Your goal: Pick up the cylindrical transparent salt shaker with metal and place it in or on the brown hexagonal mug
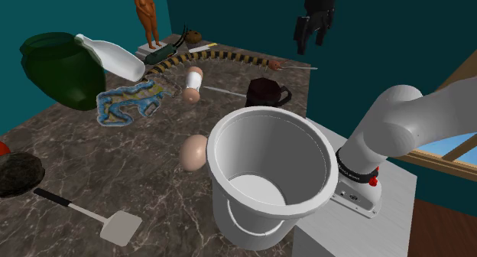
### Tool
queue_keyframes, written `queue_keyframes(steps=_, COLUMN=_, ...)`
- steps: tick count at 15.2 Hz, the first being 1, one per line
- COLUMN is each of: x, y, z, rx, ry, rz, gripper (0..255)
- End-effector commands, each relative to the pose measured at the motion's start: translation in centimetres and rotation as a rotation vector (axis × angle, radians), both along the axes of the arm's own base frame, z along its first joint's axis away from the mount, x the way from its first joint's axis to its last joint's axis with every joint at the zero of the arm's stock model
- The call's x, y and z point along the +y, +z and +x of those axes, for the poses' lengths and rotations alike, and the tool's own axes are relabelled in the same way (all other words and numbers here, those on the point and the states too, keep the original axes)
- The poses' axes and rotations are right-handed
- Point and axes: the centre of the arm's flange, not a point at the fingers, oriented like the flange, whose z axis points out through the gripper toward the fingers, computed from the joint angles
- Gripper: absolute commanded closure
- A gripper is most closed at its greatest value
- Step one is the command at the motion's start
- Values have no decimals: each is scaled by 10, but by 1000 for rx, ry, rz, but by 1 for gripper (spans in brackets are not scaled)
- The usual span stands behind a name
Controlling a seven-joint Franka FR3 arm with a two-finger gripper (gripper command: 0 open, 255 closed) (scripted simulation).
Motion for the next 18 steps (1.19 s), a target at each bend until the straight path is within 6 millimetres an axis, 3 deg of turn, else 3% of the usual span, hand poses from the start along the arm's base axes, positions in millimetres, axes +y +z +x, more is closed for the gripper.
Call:
queue_keyframes(steps=1, x=0, y=0, z=0, rx=0, ry=0, rz=0, gripper=0)
queue_keyframes(steps=18, x=105, y=-107, z=144, rx=-147, ry=-202, rz=-6, gripper=0)
